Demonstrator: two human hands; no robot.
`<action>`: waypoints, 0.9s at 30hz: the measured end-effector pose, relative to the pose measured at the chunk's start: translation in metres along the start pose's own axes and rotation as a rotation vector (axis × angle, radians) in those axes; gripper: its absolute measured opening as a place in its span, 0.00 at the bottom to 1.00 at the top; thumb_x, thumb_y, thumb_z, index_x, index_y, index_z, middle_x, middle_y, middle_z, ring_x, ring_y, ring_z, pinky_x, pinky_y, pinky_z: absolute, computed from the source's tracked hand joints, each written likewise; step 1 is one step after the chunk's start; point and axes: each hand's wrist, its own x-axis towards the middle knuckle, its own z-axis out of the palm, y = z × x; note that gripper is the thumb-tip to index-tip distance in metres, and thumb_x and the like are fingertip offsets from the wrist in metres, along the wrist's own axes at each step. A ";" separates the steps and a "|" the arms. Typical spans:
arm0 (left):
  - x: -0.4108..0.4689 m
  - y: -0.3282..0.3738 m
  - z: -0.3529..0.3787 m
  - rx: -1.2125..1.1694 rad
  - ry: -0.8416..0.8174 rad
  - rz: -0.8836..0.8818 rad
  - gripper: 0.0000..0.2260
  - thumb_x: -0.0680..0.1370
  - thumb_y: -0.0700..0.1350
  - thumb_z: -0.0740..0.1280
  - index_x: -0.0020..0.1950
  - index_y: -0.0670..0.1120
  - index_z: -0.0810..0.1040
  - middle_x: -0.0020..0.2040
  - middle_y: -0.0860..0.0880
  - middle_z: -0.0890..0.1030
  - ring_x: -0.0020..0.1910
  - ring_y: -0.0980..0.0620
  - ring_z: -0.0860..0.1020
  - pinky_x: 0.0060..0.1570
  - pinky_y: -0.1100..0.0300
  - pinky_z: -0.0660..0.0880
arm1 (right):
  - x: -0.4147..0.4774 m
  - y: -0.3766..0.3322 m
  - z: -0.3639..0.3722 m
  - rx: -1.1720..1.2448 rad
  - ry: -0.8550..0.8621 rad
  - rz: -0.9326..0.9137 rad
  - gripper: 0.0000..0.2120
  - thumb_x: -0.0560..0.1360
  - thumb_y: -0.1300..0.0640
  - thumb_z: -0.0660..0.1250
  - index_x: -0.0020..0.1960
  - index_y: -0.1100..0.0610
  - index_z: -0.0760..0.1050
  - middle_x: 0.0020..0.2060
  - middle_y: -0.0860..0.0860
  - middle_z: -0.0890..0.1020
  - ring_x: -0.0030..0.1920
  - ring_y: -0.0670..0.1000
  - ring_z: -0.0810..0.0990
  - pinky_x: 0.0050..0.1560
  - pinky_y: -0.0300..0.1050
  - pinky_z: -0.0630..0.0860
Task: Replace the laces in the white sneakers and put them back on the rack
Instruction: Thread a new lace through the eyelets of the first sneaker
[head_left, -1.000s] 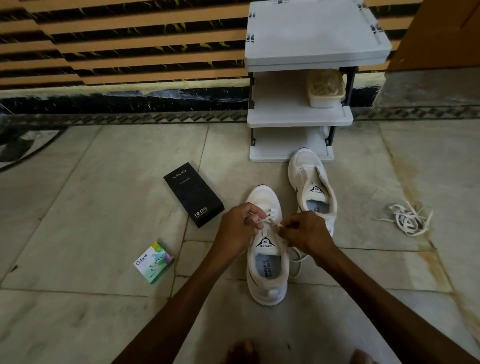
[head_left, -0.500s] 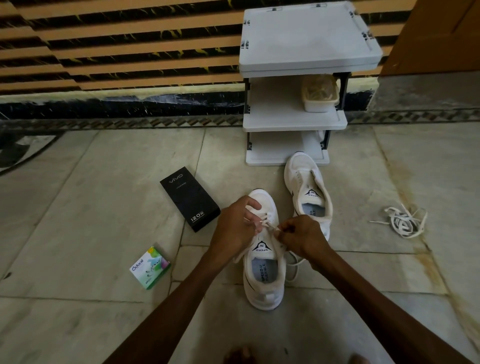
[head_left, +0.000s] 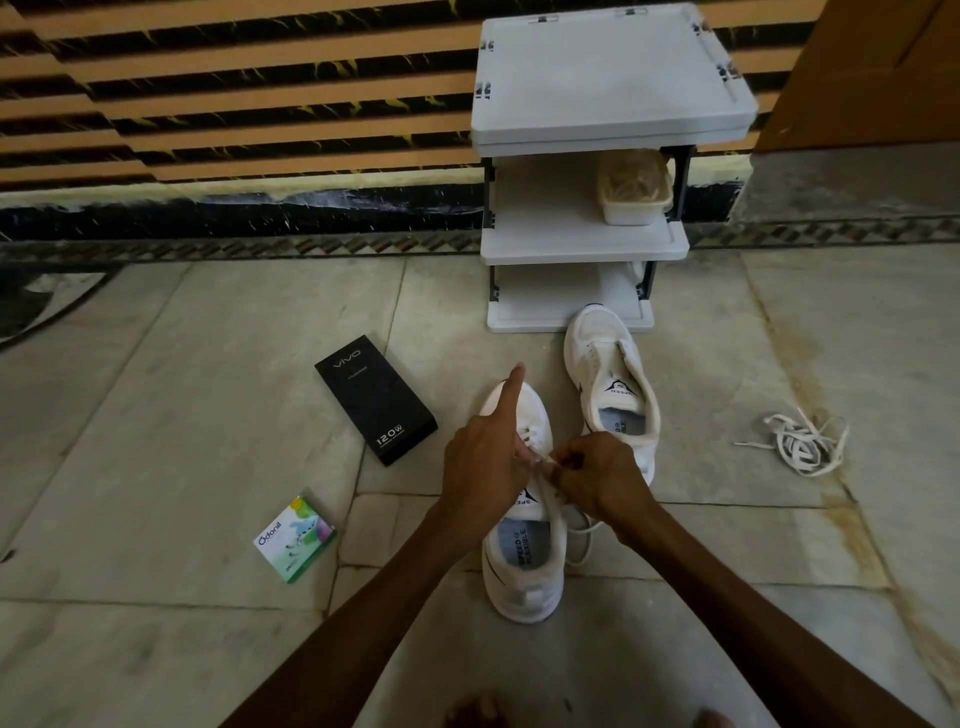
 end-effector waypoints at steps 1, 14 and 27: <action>0.000 0.002 0.001 0.031 -0.006 -0.015 0.47 0.75 0.47 0.73 0.79 0.57 0.40 0.59 0.45 0.80 0.53 0.49 0.80 0.56 0.53 0.77 | 0.000 0.000 0.000 -0.001 0.000 -0.002 0.07 0.74 0.53 0.72 0.44 0.57 0.82 0.39 0.54 0.84 0.39 0.51 0.83 0.48 0.46 0.81; 0.002 0.011 0.008 0.010 -0.028 -0.222 0.47 0.76 0.46 0.70 0.78 0.50 0.34 0.63 0.41 0.75 0.60 0.45 0.76 0.63 0.50 0.73 | -0.003 0.005 -0.004 -0.086 -0.058 -0.242 0.07 0.77 0.59 0.67 0.48 0.59 0.83 0.43 0.53 0.86 0.43 0.51 0.83 0.51 0.50 0.80; -0.002 0.020 0.013 -0.081 -0.041 -0.149 0.49 0.77 0.43 0.70 0.76 0.53 0.29 0.63 0.40 0.77 0.54 0.46 0.80 0.59 0.50 0.76 | -0.002 0.004 0.006 -0.017 0.112 -0.269 0.06 0.70 0.67 0.72 0.43 0.58 0.84 0.37 0.50 0.84 0.33 0.46 0.81 0.44 0.40 0.80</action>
